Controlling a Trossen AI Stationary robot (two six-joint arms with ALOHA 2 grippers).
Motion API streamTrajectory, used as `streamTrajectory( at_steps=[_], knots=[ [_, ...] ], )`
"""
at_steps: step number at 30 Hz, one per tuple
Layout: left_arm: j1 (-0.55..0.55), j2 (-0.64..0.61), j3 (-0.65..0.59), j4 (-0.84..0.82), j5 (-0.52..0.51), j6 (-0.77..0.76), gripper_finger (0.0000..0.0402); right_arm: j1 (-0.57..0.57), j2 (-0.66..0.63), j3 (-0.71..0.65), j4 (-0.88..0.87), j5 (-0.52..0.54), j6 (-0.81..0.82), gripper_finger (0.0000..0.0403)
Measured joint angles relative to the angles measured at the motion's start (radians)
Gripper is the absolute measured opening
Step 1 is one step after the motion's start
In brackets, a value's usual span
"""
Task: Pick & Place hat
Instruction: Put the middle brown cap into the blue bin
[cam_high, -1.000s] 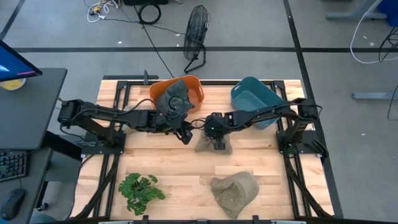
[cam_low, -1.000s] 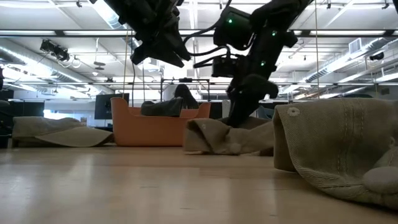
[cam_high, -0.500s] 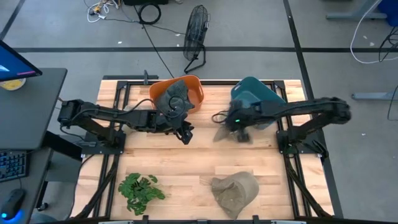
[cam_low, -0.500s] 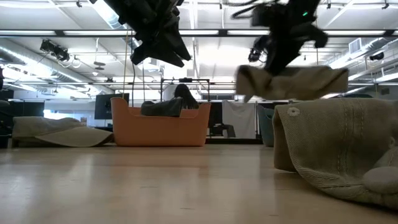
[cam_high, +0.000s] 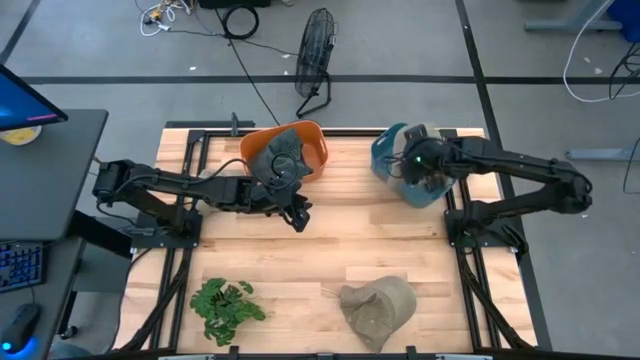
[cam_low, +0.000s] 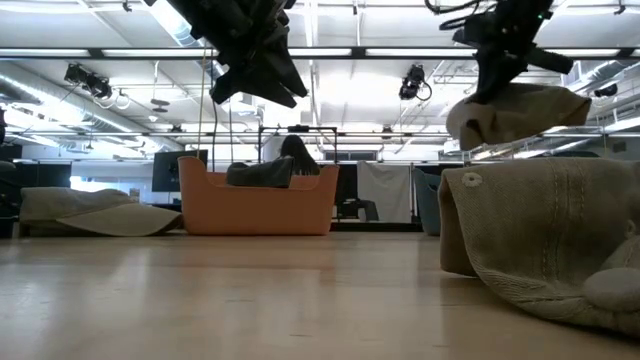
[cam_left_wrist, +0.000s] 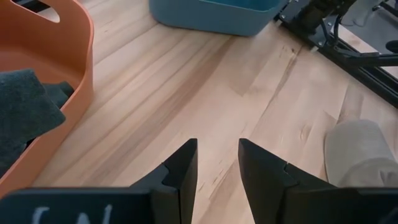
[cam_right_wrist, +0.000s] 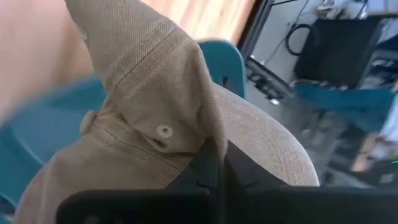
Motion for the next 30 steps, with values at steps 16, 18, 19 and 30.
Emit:
streamTrajectory(
  at_steps=[16, 18, 19, 30],
  knots=[
    [0.000, 0.000, 0.000, 0.003, 0.000, 0.000, 0.0119, -0.263, 0.156, 0.000, 0.071, -0.237, -0.595, 0.0000],
    [0.000, 0.000, 0.000, 0.002, 0.000, -0.001, 0.0119, -0.278, 0.192, 0.000, 0.091, -0.242, -0.629, 0.0000],
    [0.000, 0.000, 0.000, 0.003, 0.000, -0.001, 0.0119, -0.284, 0.210, 0.000, 0.097, -0.240, -0.642, 0.0000],
    [0.000, 0.000, 0.000, 0.003, 0.000, -0.027, 0.0119, -0.303, 0.378, 0.000, 0.117, -0.281, -0.783, 0.0000]
  ],
)
